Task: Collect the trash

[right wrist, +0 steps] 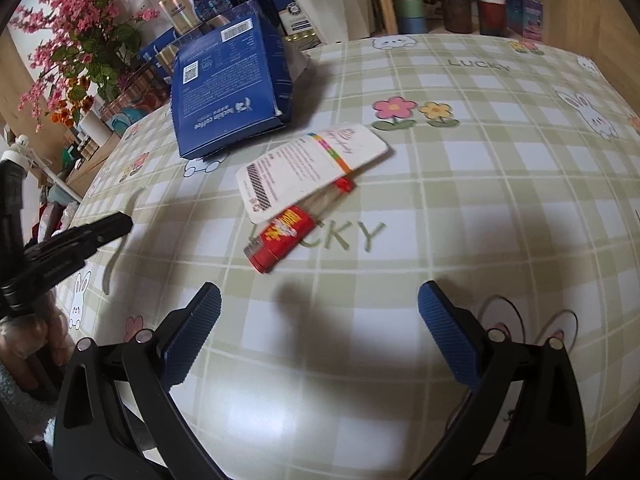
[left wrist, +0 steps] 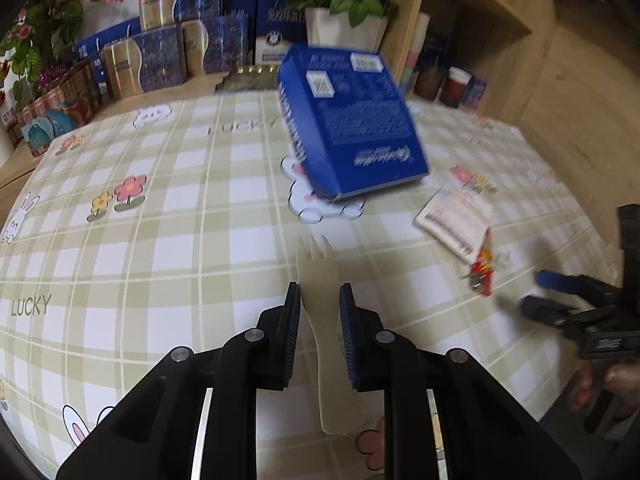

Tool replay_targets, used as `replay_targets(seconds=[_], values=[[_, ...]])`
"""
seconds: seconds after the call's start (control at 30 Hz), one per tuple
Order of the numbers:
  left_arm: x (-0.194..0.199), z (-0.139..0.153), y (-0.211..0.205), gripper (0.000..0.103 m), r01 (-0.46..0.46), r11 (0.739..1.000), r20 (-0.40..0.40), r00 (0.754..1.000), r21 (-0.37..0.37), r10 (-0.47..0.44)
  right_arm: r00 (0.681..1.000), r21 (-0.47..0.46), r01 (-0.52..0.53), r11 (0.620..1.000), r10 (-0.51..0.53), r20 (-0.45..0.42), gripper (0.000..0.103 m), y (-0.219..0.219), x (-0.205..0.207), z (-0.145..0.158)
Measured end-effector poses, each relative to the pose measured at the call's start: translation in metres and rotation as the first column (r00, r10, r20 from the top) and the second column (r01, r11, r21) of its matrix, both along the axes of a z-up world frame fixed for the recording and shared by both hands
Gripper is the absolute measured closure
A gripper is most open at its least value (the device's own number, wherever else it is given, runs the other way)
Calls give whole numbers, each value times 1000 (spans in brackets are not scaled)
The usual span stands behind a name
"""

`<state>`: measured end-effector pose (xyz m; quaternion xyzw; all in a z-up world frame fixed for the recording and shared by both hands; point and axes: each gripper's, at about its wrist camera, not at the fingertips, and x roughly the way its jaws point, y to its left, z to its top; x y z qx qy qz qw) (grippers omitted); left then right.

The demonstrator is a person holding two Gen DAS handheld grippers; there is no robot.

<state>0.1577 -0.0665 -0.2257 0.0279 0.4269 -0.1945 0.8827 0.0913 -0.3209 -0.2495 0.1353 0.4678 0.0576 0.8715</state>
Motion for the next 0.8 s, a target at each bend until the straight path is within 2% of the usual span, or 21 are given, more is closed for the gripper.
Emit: replay_targets(seconds=[0.23,0.43,0.53,0.6,0.63,0.77,0.8], values=[[-12,17,6,84,-14,996,5,1000,-93,15,999,-44,-27,999,25,-45,5,22,34,-4],[-21,21,13,84,-21,992,5,1000,-124,22,995,-193,-88,977,76,-72,9,45,57,-8],[-24,24,16,84,-21,991,10,1000,-134,22,992,-258,-122,958,108,-70,19,49,56,-8],[-25,26,18,84,-20,989,12,1000,-144,22,991,-256,-130,958,115,-70,34,44,52,-6],[-25,26,19,84,-20,989,12,1000,-149,22,990,-257,-137,957,122,-74,37,42,50,-5],[-28,27,19,84,-17,987,12,1000,-160,19,989,-241,-134,961,115,-93,71,22,41,0],[-28,26,19,84,-17,987,10,1000,-163,18,990,-234,-123,964,103,-98,73,16,40,1]])
